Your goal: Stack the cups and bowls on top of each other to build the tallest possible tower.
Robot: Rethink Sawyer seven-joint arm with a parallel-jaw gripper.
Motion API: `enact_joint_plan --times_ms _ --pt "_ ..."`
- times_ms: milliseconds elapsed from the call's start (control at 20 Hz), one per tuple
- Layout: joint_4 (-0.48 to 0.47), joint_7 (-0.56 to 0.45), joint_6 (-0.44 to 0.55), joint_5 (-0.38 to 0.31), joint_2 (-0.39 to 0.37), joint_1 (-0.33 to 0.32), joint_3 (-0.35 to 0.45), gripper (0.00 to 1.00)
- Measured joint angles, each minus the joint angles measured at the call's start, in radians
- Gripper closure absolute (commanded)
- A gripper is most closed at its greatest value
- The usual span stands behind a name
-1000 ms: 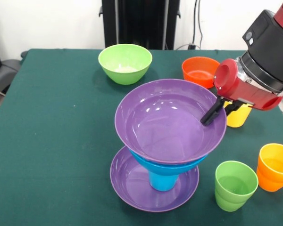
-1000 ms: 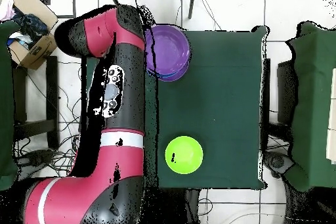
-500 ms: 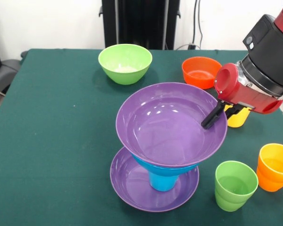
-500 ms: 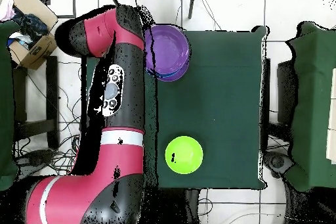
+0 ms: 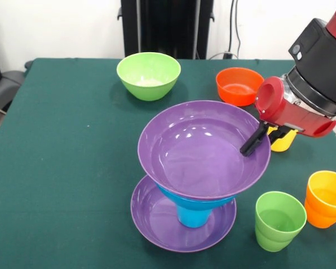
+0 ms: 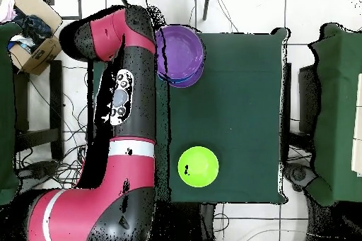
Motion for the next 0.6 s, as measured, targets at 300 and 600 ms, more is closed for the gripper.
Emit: enact_joint_plan --times_ms 300,600 --pt "0.000 0.000 -0.034 0.000 0.000 -0.001 0.000 1.00" --pt "0.000 0.000 -0.057 0.000 0.000 -0.002 0.000 1.00"
